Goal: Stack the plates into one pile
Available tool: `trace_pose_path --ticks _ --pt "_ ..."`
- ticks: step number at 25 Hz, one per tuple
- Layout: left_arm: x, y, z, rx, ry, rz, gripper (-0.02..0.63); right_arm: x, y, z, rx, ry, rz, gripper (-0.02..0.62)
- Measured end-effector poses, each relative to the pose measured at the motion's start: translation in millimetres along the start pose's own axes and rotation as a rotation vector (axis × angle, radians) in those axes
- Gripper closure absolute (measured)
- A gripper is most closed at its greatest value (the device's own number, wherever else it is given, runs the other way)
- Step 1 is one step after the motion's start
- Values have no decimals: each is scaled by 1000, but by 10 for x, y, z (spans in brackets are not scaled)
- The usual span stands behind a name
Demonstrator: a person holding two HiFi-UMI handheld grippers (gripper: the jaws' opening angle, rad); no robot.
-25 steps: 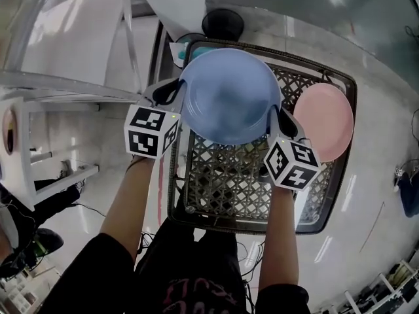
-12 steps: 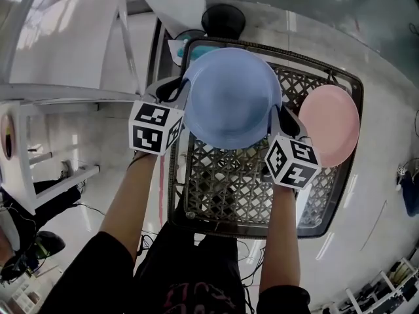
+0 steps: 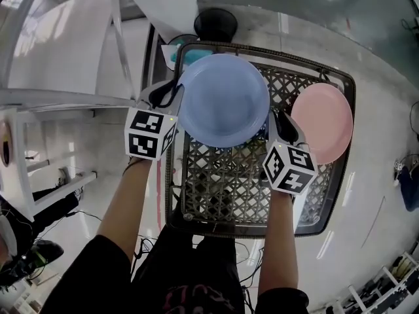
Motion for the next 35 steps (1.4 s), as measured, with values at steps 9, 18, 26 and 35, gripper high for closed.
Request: trace_pose_path --ticks 9,18,26,35 --pt "-226 -35 -5 22 -26 15 612 -289 -149 -78 19 -27 1 584" --pt "-287 64 273 86 -137 45 611 -713 -285 30 71 -138 16 584" --pt "32 445 1025 154 -235 65 611 -1133 -447 804 143 -245 20 584" --pt "694 665 1825 159 -293 17 611 -1106 -583 1732 187 -268 -17 584"
Point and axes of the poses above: the fingertips, and each gripper's own axes: x forward along the fingers, z to its right, y out of its top, the point moved 9 cm from there along -x, backward along the fingers, and after that the axes turned 9 degrees about -y, right-handed, at the moved point
